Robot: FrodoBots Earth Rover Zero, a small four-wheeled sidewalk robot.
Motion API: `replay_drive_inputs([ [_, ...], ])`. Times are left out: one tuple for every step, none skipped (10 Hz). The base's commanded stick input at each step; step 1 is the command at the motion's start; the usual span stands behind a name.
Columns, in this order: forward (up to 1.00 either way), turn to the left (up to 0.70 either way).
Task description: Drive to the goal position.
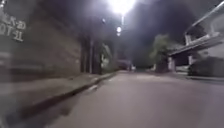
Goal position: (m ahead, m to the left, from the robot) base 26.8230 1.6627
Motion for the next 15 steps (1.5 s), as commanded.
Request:
replay_drive_inputs([
  [0.7, -0.35],
  [0.7, -0.27],
  [0.7, -0.06],
  [0.7, -0.11],
  [0.7, -0.26],
  [0.7, -0.35],
  [0.7, -0.32],
  [0.7, -0.23],
  [0.7, -0.03],
  [0.7, 0.0],
  [0.7, -0.13],
  [0.7, -0.29],
  [0.7, -0.35],
  [0.7, -0.35],
  [0.7, -0.35],
])
